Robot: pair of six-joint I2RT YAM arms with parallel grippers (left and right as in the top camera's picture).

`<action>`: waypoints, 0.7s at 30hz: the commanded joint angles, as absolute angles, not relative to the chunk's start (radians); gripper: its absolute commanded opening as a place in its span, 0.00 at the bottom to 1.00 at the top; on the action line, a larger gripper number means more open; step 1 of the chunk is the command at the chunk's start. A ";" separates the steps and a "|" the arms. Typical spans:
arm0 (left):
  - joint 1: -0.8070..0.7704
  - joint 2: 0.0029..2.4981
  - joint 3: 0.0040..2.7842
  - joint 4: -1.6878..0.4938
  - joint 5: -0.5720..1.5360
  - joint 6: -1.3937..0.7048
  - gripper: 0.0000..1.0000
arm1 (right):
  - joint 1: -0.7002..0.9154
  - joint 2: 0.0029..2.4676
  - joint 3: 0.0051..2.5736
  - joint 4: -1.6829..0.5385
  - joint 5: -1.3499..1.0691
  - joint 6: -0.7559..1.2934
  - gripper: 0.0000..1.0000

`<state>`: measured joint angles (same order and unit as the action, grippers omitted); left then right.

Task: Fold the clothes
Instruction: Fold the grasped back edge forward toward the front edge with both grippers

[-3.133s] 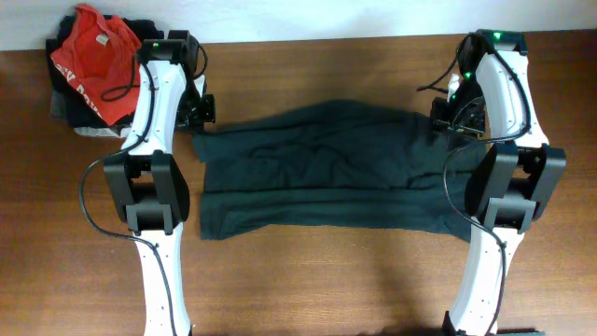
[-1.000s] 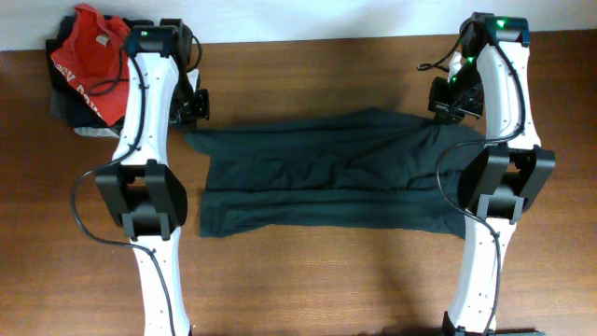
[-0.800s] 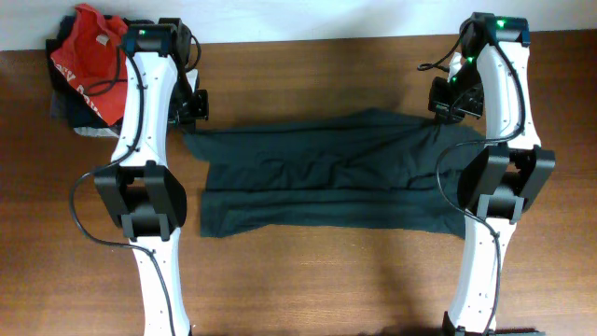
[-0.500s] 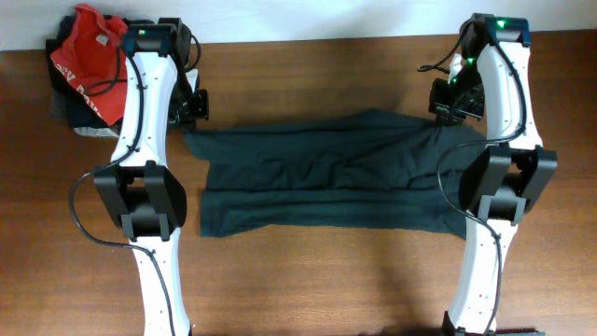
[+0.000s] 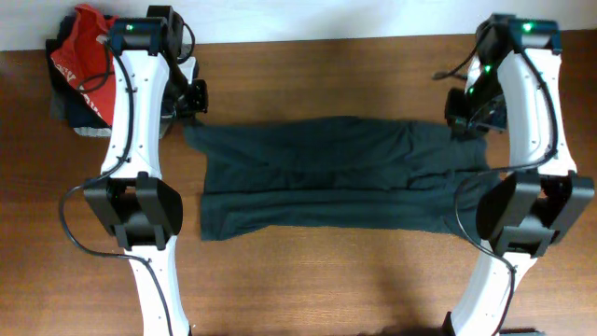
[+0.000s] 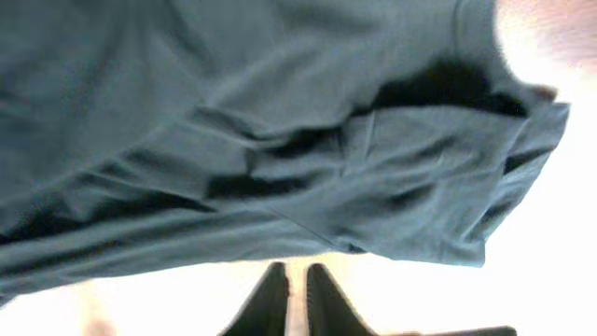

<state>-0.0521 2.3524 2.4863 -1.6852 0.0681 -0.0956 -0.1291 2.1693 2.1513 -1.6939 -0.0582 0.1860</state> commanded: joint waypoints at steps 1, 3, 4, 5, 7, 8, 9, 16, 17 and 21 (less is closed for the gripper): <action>-0.069 2.326 2.409 -1.689 0.117 -0.073 0.00 | -0.125 2.172 2.059 -1.699 -0.036 0.199 0.07; -0.076 2.323 2.335 -1.689 0.116 -0.073 0.00 | -0.125 2.172 2.013 -1.699 -0.031 0.199 0.08; -0.079 2.323 2.307 -1.689 0.116 -0.073 0.00 | -0.125 2.173 2.003 -1.699 -0.023 0.199 0.10; -0.079 2.323 2.280 -1.689 0.116 -0.073 0.00 | -0.125 2.173 1.997 -1.699 -0.017 0.199 0.13; -0.079 2.323 2.228 -1.689 0.116 -0.073 0.00 | -0.125 2.173 1.997 -1.686 -0.014 0.199 0.23; -0.079 2.323 2.206 -1.689 0.116 -0.073 0.00 | -0.125 2.173 1.997 -1.667 -0.014 0.199 0.36; -0.079 2.323 2.191 -1.689 0.116 -0.073 0.00 | -0.125 2.173 1.997 -1.640 -0.014 0.199 0.53; -0.084 2.323 2.178 -1.689 0.137 -0.073 0.00 | -0.125 2.175 1.997 -1.335 -0.015 0.191 0.99; -0.087 2.323 2.178 -1.689 0.155 -0.073 0.00 | -0.125 2.176 1.997 -1.281 -0.015 0.184 0.99; -0.115 2.323 2.178 -1.689 0.173 -0.073 0.00 | -0.125 2.187 1.997 -1.118 -0.093 0.099 0.99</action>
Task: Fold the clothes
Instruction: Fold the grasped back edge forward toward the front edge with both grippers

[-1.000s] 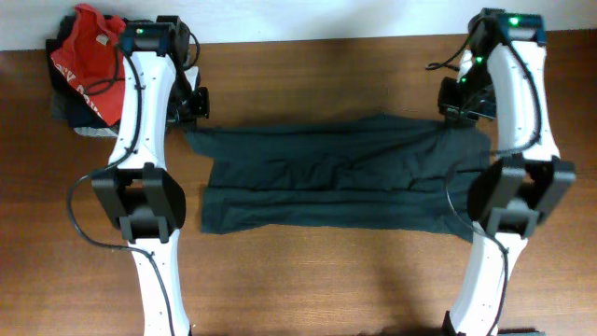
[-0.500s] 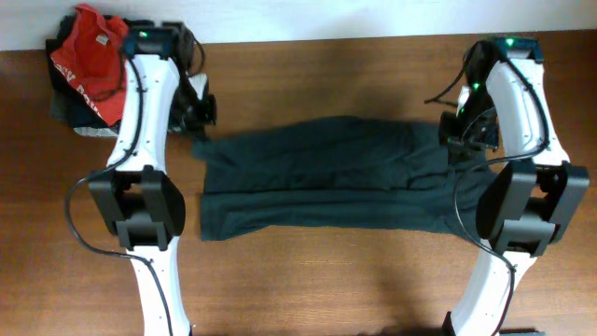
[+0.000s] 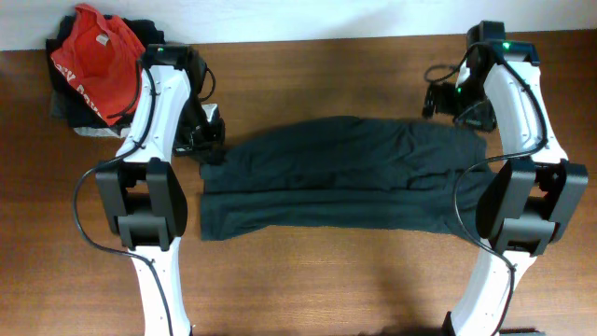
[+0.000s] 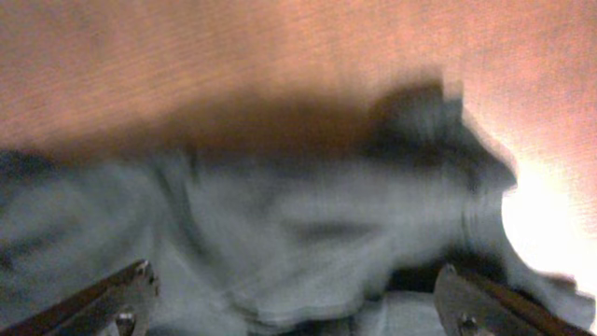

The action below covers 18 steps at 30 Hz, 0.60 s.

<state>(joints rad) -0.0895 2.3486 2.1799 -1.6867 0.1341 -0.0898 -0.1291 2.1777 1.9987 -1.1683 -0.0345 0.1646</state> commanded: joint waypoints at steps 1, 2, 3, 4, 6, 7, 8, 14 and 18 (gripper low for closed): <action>-0.123 2.323 2.177 -1.689 0.173 -0.073 0.00 | -0.125 2.194 1.997 -1.094 -0.112 0.085 0.99; -0.133 2.323 2.177 -1.689 0.171 -0.073 0.00 | -0.125 2.202 1.997 -1.065 -0.128 0.082 0.99; -0.140 2.323 2.177 -1.689 0.168 -0.073 0.00 | -0.125 2.215 1.997 -1.047 -0.131 0.083 0.99; -0.149 2.323 2.177 -1.689 0.165 -0.073 0.00 | -0.125 2.227 1.997 -1.030 -0.140 0.082 0.99; -0.160 2.323 2.177 -1.689 0.160 -0.073 0.00 | -0.125 2.255 1.997 -1.003 -0.154 0.081 1.00; -0.165 2.323 2.177 -1.689 0.161 -0.073 0.00 | -0.125 2.269 1.997 -0.988 -0.154 0.081 0.99; -0.168 2.323 2.177 -1.689 0.161 -0.073 0.00 | -0.125 2.281 1.997 -0.971 -0.157 0.081 0.99; -0.170 2.323 2.177 -1.689 0.161 -0.073 0.00 | -0.124 2.360 1.997 -0.897 -0.266 0.060 0.97; -0.170 2.323 2.177 -1.689 0.160 -0.073 0.00 | -0.125 2.396 1.997 -0.917 -0.409 0.060 0.97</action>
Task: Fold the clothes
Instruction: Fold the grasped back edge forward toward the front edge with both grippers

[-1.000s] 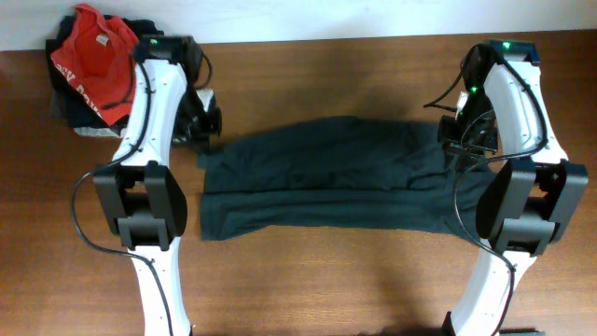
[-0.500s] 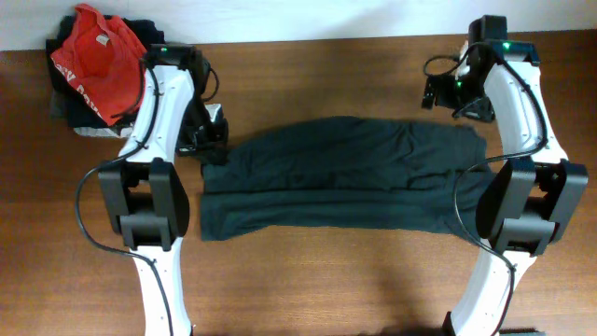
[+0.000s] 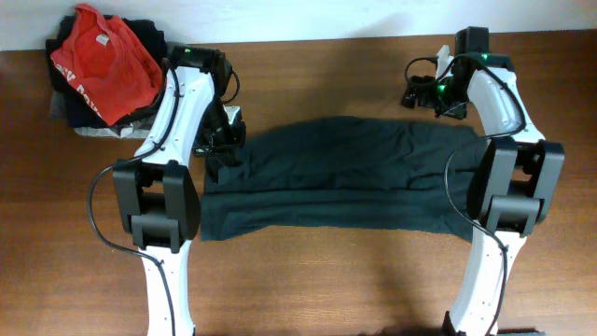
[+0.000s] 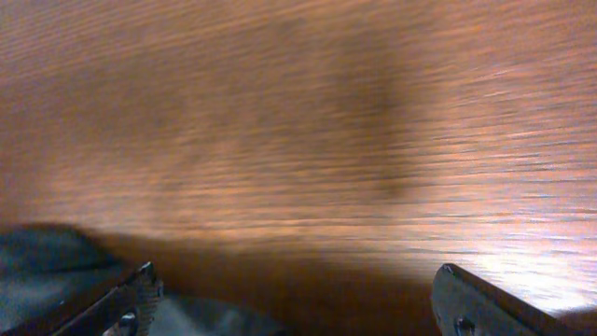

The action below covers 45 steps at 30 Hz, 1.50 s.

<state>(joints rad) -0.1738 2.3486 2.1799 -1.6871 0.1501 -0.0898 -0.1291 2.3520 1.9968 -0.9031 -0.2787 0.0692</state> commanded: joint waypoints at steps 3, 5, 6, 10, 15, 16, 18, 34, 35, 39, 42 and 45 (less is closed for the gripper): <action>-0.170 2.323 2.177 -1.689 0.160 -0.073 0.00 | -0.123 2.426 1.997 -0.950 -0.411 0.060 0.91; -0.170 2.323 2.177 -1.689 0.156 -0.073 0.00 | -0.124 2.445 1.997 -0.976 -0.412 0.064 0.89; -0.170 2.323 2.177 -1.689 0.157 -0.073 0.00 | -0.124 2.449 1.997 -0.981 -0.411 0.063 0.87; -0.170 2.323 2.177 -1.688 0.156 -0.073 0.00 | -0.124 2.448 1.998 -0.994 -0.412 0.064 0.60; -0.170 2.323 2.177 -1.688 0.157 -0.073 0.00 | -0.126 2.442 2.043 -1.053 -0.410 0.067 0.09; -0.169 2.323 2.177 -1.688 0.157 -0.073 0.00 | -0.126 2.438 2.072 -1.077 -0.404 0.068 0.04; -0.170 2.323 2.177 -1.688 0.157 -0.073 0.00 | -0.125 2.418 2.178 -1.165 -0.320 0.098 0.04; -0.082 2.230 2.140 -1.689 0.089 -0.073 0.00 | -0.125 2.110 2.096 -1.699 -0.040 0.185 0.04; -0.082 2.230 2.138 -1.689 0.090 -0.073 0.00 | -0.125 2.091 2.037 -1.699 -0.040 0.185 0.04; -0.082 2.231 2.080 -1.685 0.089 -0.073 0.00 | -0.125 2.080 1.920 -1.699 -0.039 0.200 0.04; -0.080 2.231 2.004 -1.654 0.089 -0.073 0.01 | -0.125 2.080 1.864 -1.699 0.014 0.223 0.04; -0.075 2.231 1.926 -1.644 0.058 -0.073 0.19 | -0.125 2.080 1.787 -1.699 0.068 0.250 0.13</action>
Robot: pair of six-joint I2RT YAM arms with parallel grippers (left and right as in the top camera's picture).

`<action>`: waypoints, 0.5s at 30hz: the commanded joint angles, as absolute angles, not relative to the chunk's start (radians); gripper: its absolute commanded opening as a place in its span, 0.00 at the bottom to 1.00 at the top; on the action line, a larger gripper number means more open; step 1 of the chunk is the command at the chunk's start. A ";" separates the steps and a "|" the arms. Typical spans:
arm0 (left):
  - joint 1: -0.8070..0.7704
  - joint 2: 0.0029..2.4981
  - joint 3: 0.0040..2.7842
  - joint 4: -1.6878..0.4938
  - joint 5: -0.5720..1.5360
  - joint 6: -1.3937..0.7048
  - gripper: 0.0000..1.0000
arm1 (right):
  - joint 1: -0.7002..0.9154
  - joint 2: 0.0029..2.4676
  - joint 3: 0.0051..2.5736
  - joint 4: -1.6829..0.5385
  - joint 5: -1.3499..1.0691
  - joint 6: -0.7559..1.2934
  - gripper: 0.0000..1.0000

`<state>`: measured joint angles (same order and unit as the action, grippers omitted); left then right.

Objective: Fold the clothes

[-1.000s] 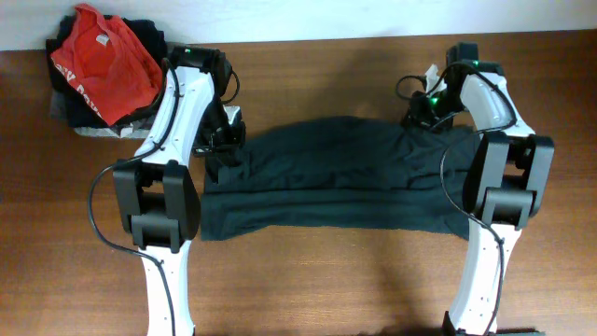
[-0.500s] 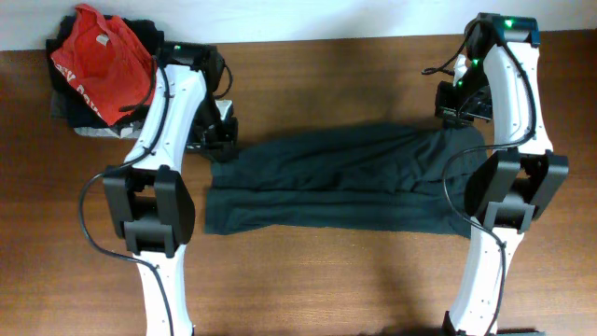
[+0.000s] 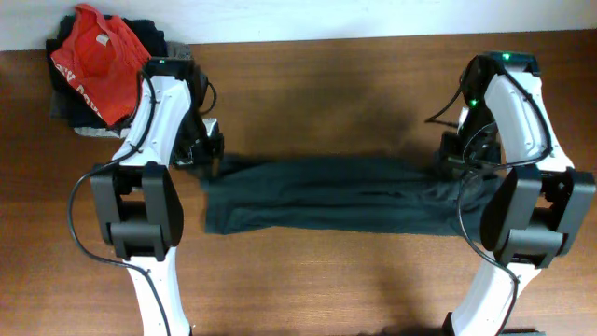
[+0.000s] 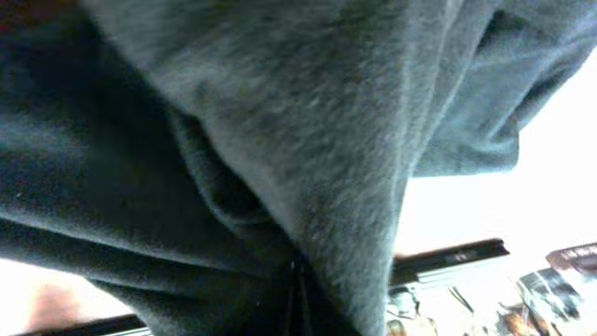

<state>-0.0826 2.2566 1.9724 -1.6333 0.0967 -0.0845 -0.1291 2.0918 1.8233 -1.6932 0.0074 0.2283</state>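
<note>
A dark green garment lies as a long narrow strip across the middle of the table. Its left top corner is drawn up to my left gripper, which looks shut on it; the fingers themselves are hard to make out from overhead. At the strip's right end, my right gripper sits on bunched cloth. In the right wrist view the garment fills the frame and hangs in folds from my right gripper, whose fingers are pressed together on it.
A pile of clothes with a red shirt on top sits at the back left corner. The brown wooden table shows behind and in front of the garment. Both arm bases stand near the front.
My right gripper was open over bare table behind the garment; now it is shut on cloth at the right end. The garment's back edge has come forward, leaving a narrower strip. My left gripper has shifted left and forward.
At first both grippers held the back corners of the spread garment. My right gripper then stood open above the cloth, and later open over bare wood, while my left stayed at the left corner farther in. Now both are at the ends of a narrower strip.
</note>
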 commanded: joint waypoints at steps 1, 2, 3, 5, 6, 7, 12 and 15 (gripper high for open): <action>-0.075 2.231 1.921 -1.663 0.020 -0.074 0.24 | -0.125 2.080 1.771 -1.699 0.068 0.250 0.18; -0.075 2.231 1.921 -1.670 0.005 -0.074 0.25 | -0.125 2.080 1.763 -1.699 0.069 0.253 0.23; -0.075 2.231 1.921 -1.672 0.002 -0.074 0.27 | -0.125 2.080 1.761 -1.699 0.069 0.253 0.32; -0.075 2.230 1.924 -1.656 0.003 -0.075 0.28 | -0.126 2.080 1.761 -1.693 0.085 0.253 0.50; -0.075 2.230 1.940 -1.647 0.003 -0.075 0.28 | -0.126 2.080 1.762 -1.678 0.102 0.253 0.61; -0.075 2.230 1.960 -1.640 0.004 -0.075 0.28 | -0.126 2.080 1.762 -1.663 0.111 0.253 0.70; -0.076 2.230 2.056 -1.635 0.065 -0.074 0.57 | -0.152 2.080 1.762 -1.560 0.117 0.276 1.00; -0.077 2.231 2.056 -1.634 0.100 -0.073 0.64 | -0.188 2.081 1.761 -1.505 0.114 0.290 0.97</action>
